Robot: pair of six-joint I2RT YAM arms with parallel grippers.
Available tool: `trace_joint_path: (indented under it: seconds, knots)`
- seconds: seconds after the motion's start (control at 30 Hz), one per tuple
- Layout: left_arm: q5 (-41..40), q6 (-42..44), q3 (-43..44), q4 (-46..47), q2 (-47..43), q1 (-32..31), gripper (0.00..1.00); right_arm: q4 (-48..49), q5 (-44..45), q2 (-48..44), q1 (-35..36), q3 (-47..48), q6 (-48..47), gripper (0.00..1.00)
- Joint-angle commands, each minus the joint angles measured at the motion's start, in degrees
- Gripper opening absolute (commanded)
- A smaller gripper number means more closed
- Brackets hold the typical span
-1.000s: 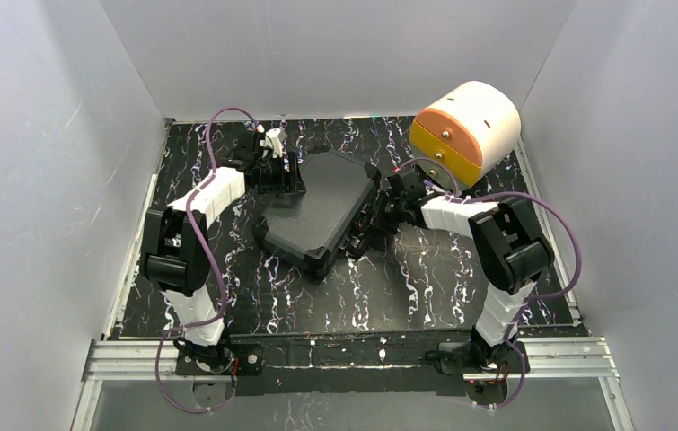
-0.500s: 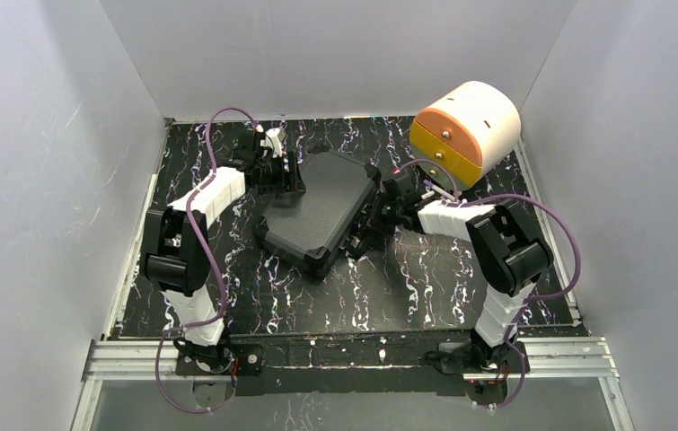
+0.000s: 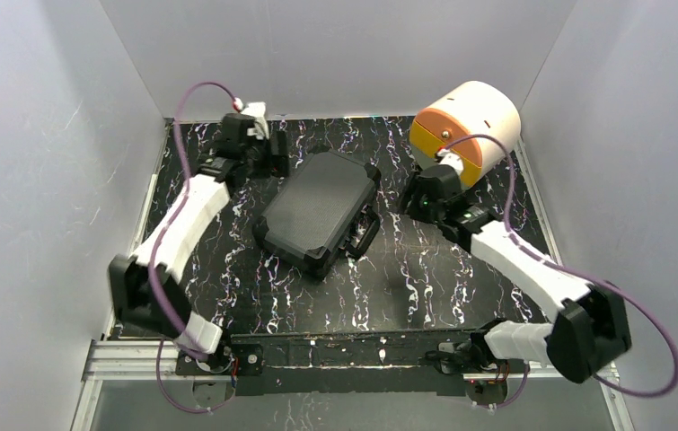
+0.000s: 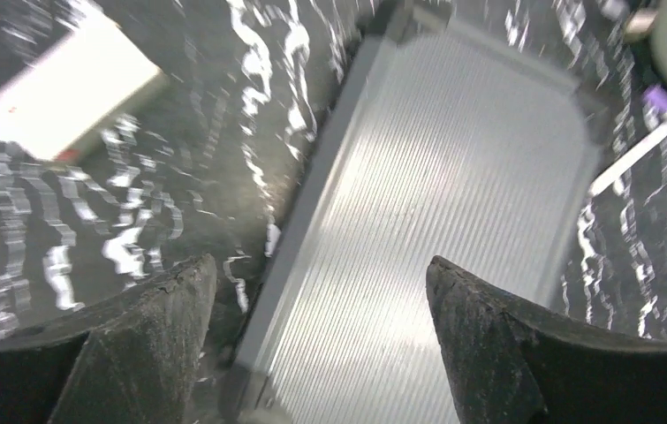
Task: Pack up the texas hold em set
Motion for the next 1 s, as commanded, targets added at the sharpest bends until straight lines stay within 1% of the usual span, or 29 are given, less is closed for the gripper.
trace_joint_path:
  seconds: [0.0, 0.03, 0.07, 0.1, 0.13, 0.17, 0.2, 0.37, 0.47, 0.53, 0.57, 0.6, 0.73, 0.83, 0.97]
  knots:
    - [-12.53, 2.33, -1.57, -3.96, -18.33, 0.15, 0.89, -15.96, 13.75, -10.19, -1.0, 0.72, -6.9, 0.67]
    - [-14.45, 2.22, -2.96, -4.67, -21.74, 0.16, 0.91, -17.7, 15.59, -13.03, -0.98, 0.82, -6.86, 0.7]
    - [-16.43, 1.94, -4.22, -5.64, -26.07, 0.11, 0.95, -19.62, 17.36, -15.53, -1.0, 1.23, -6.79, 0.72]
    - [-17.1, 1.91, -5.34, -6.75, -27.98, 0.13, 0.98, -21.24, 18.82, -18.3, -1.06, 1.8, -6.77, 0.77]
    - [-17.72, 1.92, -6.56, -8.12, -32.03, 0.11, 0.98, -22.83, 19.93, -20.77, -0.99, 2.47, -7.07, 0.85]
    - [-18.25, 1.75, -7.39, -9.65, -34.84, 0.07, 0.98, -23.86, 20.56, -22.97, -0.98, 3.1, -8.35, 0.95]
    - [-19.26, 1.16, -8.14, -11.65, -37.48, 0.09, 0.98, -24.99, 21.19, -24.96, -1.06, 3.9, -9.59, 0.98]
    - [-25.3, -1.44, -9.49, -22.13, -48.66, 0.12, 0.98, -35.8, 28.45, -30.47, -0.99, 10.57, -10.79, 0.99]
    - [-27.41, -0.73, -8.94, -26.49, -54.37, 0.13, 0.98, -39.21, 33.33, -34.24, -0.99, 15.15, -10.2, 0.99]
    - [-29.69, 0.16, -7.59, -28.82, -57.2, 0.08, 0.98, -39.37, 35.66, -37.07, -1.0, 17.28, -10.54, 0.99]
    - [-30.6, 0.46, -6.28, -29.91, -58.26, 0.13, 0.98, -38.14, 36.15, -38.51, -1.03, 18.02, -12.31, 0.99]
    - [-31.27, 0.57, -5.29, -30.81, -59.11, 0.13, 0.98, -36.41, 36.62, -39.78, -0.99, 18.4, -16.24, 0.99]
    - [-32.16, 0.34, -0.68, -34.22, -60.94, 0.13, 0.98, -34.38, 40.87, -41.35, -0.98, 21.74, -22.28, 0.99]
    - [-33.0, -0.37, 2.29, -36.25, -60.52, 0.1, 0.98, -35.36, 42.15, -40.83, -1.0, 24.2, -22.91, 0.99]
    - [-33.35, -0.54, 2.31, -36.24, -60.99, 0.13, 0.98, -34.39, 41.34, -40.32, -0.98, 24.2, -23.79, 0.99]
